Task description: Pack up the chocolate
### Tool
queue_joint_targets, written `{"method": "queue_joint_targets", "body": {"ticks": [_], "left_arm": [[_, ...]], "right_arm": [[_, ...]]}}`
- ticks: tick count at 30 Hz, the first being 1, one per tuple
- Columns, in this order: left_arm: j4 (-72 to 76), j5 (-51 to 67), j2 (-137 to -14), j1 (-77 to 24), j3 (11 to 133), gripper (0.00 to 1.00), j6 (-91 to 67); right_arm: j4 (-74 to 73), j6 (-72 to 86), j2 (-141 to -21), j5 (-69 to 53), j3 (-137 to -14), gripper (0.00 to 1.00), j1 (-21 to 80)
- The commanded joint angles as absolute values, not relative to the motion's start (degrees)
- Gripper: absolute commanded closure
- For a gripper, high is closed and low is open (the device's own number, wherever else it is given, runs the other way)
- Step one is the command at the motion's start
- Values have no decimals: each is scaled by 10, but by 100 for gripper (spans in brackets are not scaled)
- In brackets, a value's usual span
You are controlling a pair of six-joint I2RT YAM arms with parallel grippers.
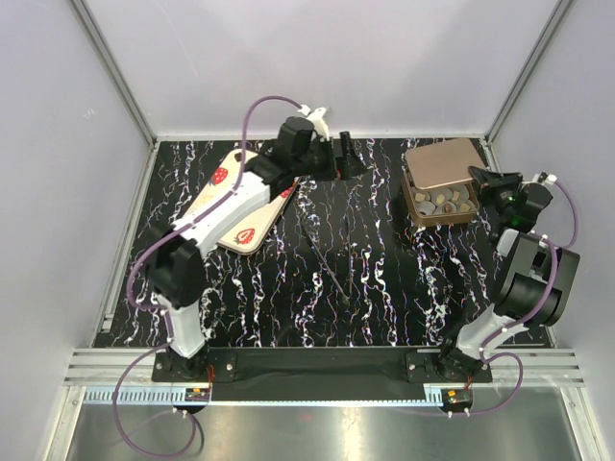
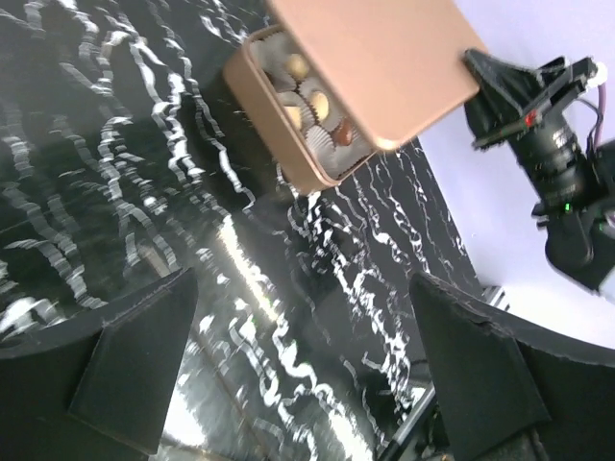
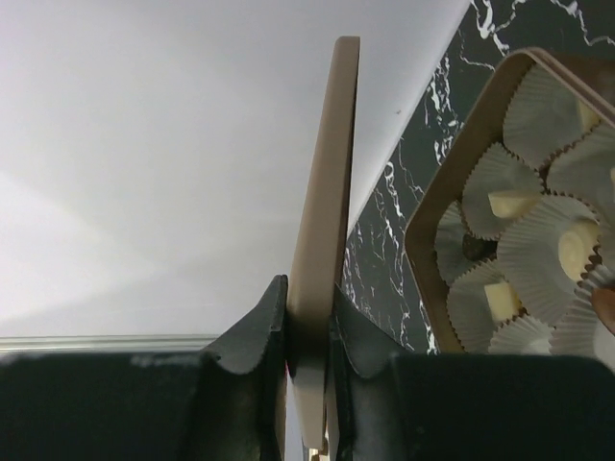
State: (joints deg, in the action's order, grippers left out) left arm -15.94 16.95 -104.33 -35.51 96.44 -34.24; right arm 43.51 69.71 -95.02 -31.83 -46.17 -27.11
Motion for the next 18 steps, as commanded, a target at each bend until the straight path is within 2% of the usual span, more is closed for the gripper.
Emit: {"method": "queue_joint_targets", "body": {"ticks": [1, 9, 18], "left_arm": [[-100, 177, -1107, -377, 1035, 3, -372], [-11, 183, -1203, -402, 1059, 5, -423], [25, 188, -1313, -425, 1150, 7, -462]], "right_arm": [[471, 701, -939, -341, -444, 98, -278], [473, 696, -955, -366, -417, 97, -302], [502, 710, -1017, -450, -412, 91, -356]]}}
